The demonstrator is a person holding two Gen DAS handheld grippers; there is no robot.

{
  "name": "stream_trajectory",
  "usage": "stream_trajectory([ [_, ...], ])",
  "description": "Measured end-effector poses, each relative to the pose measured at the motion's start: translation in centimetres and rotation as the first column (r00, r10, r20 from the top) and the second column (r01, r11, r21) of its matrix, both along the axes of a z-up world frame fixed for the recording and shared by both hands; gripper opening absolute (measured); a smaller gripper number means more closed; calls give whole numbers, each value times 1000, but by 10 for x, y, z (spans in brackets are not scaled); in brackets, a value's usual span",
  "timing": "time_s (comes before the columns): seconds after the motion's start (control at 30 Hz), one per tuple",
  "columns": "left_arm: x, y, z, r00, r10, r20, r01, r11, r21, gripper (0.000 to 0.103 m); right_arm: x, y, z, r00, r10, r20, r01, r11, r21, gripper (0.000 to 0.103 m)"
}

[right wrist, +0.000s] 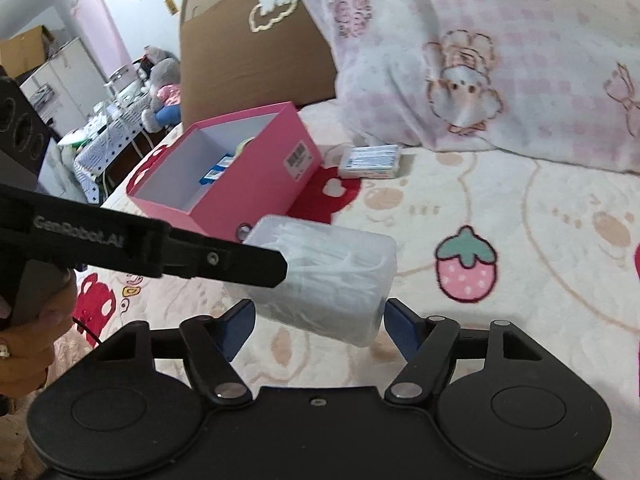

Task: Organize objects
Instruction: 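Lift the floss box with the left gripper and carry it toward the pink box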

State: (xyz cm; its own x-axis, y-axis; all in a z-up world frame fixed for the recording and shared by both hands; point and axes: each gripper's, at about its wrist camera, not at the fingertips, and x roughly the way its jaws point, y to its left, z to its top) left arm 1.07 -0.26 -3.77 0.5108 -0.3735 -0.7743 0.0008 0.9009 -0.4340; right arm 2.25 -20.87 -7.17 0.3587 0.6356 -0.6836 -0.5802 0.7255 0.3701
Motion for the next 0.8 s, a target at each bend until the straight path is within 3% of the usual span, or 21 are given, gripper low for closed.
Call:
stream_trajectory([
  [0.43,-40,46,26,992,84,94,-89,995,51,45,-26,50,27,984,137,115,-136,991,-21,74],
  [0.8,-74,105,55,977,138,163,-156,982,103,45,-51,119,64,936,258,239,-248,966,-73,73],
])
